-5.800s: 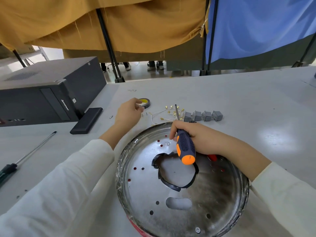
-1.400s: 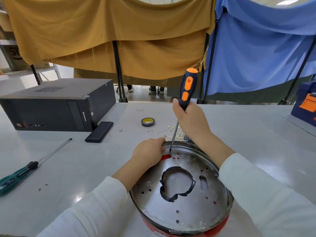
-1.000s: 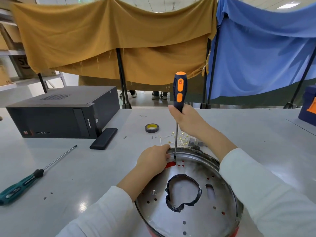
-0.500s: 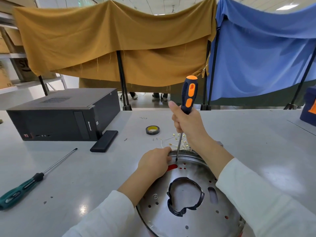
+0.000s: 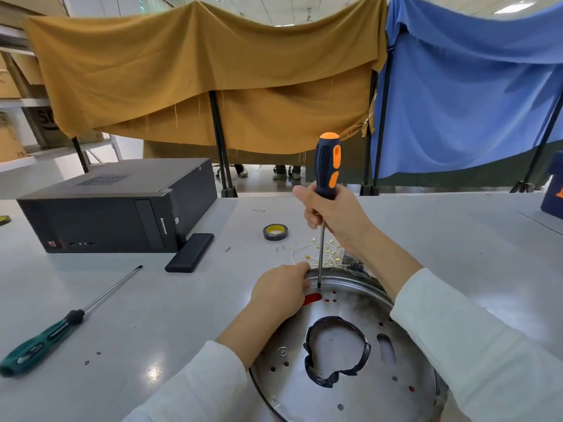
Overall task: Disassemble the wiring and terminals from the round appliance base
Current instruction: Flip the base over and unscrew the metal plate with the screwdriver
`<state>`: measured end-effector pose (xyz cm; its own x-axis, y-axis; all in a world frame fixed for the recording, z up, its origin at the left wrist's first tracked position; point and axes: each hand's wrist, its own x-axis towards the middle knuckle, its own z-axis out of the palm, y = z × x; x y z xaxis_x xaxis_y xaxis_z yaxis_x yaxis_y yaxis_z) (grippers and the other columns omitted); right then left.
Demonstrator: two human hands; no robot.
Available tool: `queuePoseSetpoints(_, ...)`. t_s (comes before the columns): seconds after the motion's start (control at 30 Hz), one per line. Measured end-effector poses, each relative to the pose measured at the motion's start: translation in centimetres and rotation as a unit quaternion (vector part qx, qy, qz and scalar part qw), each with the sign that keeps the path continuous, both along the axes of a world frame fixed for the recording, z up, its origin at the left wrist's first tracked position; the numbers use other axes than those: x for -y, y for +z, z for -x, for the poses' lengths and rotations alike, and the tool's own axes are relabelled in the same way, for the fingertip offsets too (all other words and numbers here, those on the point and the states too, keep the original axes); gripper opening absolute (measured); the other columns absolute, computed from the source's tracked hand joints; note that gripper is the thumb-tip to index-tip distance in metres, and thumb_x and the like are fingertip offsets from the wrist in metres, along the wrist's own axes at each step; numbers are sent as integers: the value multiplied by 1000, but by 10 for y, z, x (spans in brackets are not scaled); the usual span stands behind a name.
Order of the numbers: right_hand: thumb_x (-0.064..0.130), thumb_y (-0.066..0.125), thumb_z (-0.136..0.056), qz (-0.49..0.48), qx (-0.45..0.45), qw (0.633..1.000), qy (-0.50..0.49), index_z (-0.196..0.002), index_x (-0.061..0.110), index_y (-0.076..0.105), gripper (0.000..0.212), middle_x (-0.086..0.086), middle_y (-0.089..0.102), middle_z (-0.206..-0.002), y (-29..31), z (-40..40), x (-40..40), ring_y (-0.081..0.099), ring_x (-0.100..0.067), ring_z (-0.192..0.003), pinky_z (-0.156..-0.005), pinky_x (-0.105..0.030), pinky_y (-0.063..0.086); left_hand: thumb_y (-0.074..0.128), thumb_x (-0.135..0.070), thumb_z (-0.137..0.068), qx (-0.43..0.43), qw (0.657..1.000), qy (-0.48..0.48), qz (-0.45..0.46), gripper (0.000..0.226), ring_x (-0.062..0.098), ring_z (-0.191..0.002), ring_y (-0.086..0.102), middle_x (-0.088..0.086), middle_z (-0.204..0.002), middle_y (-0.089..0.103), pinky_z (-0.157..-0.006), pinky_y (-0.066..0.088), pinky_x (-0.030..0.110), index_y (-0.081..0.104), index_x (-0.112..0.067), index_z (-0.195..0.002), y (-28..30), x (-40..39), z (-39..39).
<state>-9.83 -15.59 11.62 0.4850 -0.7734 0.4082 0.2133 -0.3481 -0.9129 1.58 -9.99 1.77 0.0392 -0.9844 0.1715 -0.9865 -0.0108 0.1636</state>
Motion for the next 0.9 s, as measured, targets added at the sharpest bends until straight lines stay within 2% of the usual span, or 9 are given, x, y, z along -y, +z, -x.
queuePoseSetpoints(0.07,24,71,-84,44,29,997,-58,-71,14,52,25,1,48,-53,6,-2,-5,45,-14,-51,-55,-24,46,40,-26,-96,7,1000,0,5,14,32,-91,57,11,-104,63,-65,37,34,48,-18,-105,-1,0,0)
queuePoseSetpoints(0.13,24,71,-84,38,70,995,-65,-69,15,47,29,2,42,-51,12,-6,-9,38,-13,-46,-49,-24,40,39,-26,-97,9,1000,0,6,15,33,-91,57,12,-104,63,-65,36,34,48,-18,-106,-2,0,-1)
queuePoseSetpoints(0.3,7,57,-92,-38,91,993,72,-62,19,35,40,6,26,-48,16,-6,-7,21,-9,-41,-41,-20,25,42,-32,-97,18,1000,-5,9,17,34,-92,57,12,-104,63,-64,35,34,46,-17,-104,-4,1,-2)
queuePoseSetpoints(0.47,4,50,-91,-77,78,982,156,-57,20,28,43,8,22,-44,21,4,-2,12,-10,-39,-47,-26,10,41,-29,-97,13,1000,-9,7,15,33,-92,58,12,-104,63,-65,36,33,46,-18,-104,-3,2,-2)
queuePoseSetpoints(0.53,7,54,-89,-63,67,982,163,-57,20,31,42,7,23,-46,19,5,-5,14,-11,-42,-47,-26,14,41,-29,-97,15,1000,-7,7,14,32,-92,58,11,-104,63,-65,35,33,46,-18,-103,-2,1,-1)
queuePoseSetpoints(0.63,6,60,-85,-36,70,984,158,-58,19,42,35,3,33,-52,13,9,-9,26,-13,-46,-48,-23,31,40,-29,-97,20,1000,-5,6,13,31,-92,57,10,-105,63,-66,35,34,46,-18,-103,-1,0,0)
queuePoseSetpoints(0.73,4,65,-80,-78,138,974,165,-78,12,50,17,-3,45,-67,5,14,-11,44,-15,-56,-58,-26,44,40,-30,-97,16,1000,-7,6,16,33,-94,57,11,-106,62,-66,36,33,46,-17,-104,-1,-1,-1)
queuePoseSetpoints(0.8,7,72,-77,-115,191,963,152,-90,13,55,22,-3,52,-74,-3,15,-10,50,-15,-63,-61,-27,47,39,-29,-98,18,1000,-6,5,15,32,-94,57,11,-106,62,-66,36,34,46,-17,-105,-1,-1,-1)
queuePoseSetpoints(0.9,29,83,-64,-128,240,953,134,-98,12,57,47,-1,60,-78,-10,14,-10,52,-14,-65,-55,-23,43,43,-36,-96,18,1000,-10,6,21,32,-93,58,10,-105,63,-66,36,33,46,-17,-105,-1,-1,-1)
